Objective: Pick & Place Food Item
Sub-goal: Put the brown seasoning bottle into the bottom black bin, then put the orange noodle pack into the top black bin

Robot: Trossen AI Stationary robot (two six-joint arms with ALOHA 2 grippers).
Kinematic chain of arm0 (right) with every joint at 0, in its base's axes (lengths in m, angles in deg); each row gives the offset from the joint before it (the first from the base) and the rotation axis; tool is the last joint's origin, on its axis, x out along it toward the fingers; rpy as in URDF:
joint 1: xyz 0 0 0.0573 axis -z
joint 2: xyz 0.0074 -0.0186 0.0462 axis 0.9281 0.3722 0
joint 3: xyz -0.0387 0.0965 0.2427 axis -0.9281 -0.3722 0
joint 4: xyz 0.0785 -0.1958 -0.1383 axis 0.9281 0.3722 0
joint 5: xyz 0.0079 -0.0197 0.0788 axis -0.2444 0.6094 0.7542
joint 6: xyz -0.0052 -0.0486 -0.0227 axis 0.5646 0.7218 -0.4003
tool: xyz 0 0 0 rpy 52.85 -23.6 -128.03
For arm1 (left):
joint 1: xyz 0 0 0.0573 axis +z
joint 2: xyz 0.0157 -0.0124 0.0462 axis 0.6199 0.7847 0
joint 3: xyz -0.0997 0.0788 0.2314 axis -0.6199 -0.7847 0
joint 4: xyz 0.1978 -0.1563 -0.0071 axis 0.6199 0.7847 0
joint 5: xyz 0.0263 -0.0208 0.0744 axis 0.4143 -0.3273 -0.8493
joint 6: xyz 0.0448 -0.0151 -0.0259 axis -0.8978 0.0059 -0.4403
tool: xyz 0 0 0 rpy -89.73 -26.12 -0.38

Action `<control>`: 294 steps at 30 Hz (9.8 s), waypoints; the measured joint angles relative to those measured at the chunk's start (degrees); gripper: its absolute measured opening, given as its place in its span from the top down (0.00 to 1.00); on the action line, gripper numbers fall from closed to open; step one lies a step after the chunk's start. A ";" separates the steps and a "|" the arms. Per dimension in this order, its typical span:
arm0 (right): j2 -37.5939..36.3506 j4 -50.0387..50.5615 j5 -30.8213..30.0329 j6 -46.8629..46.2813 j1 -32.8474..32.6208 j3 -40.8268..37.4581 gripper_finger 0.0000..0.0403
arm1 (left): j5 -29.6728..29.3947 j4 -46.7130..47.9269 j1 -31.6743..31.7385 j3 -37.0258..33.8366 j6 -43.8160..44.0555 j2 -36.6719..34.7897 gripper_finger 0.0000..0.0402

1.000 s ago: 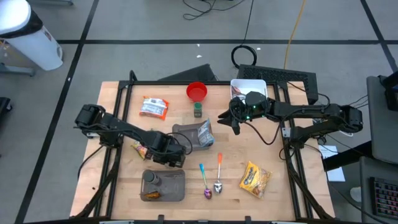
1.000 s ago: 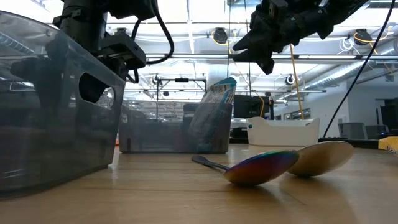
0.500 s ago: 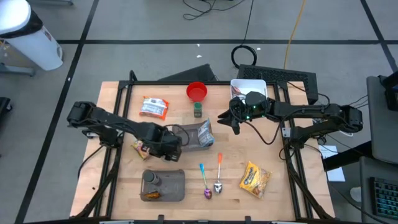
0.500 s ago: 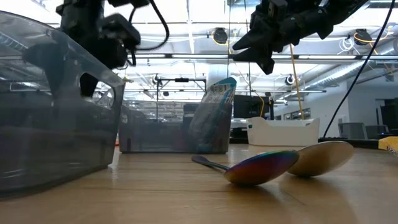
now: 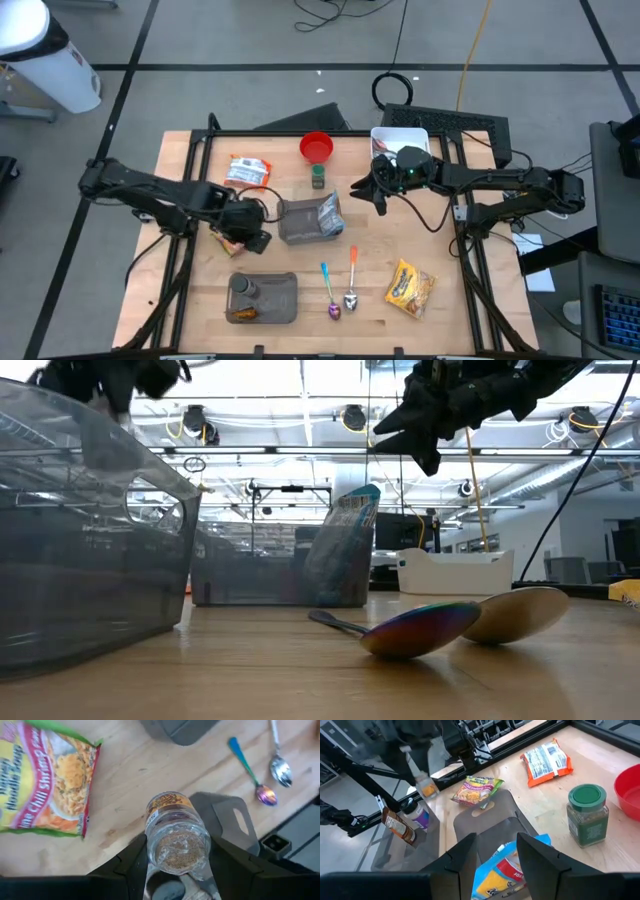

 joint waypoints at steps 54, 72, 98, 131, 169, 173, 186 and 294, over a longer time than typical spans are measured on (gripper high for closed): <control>0.00 -2.88 -36.17 -14.95 -22.53 -0.16 0.68 | 7.41 -1.28 -12.03 23.17 -31.94 35.93 0.54; 0.00 -2.34 -35.95 -14.75 -22.53 -0.22 0.68 | 6.03 -1.01 -9.66 23.13 -33.68 39.57 0.54; 0.00 -1.35 -35.93 -14.55 -22.51 -0.21 0.68 | 5.70 -3.02 -6.60 19.48 -38.77 39.55 0.54; 0.00 -1.19 -35.93 -14.53 -22.51 -0.20 0.68 | 6.58 -3.87 -6.55 19.39 -36.50 42.24 0.14; 0.02 -2.35 -36.14 -19.65 -22.47 -3.80 0.68 | -44.03 1.27 -15.82 19.55 -19.78 5.98 0.39; 0.02 -7.67 -36.15 -26.67 -22.49 -8.87 0.68 | -45.77 4.23 -18.28 18.17 -17.73 5.87 0.39; 0.04 -35.61 -42.63 -36.75 -22.49 -23.07 0.68 | -35.98 -17.85 -18.23 -9.83 -17.85 -6.21 0.39; 0.04 -27.92 -4.90 -17.94 7.45 -8.15 0.40 | -3.70 -2.97 75.53 1.27 -56.87 3.84 0.39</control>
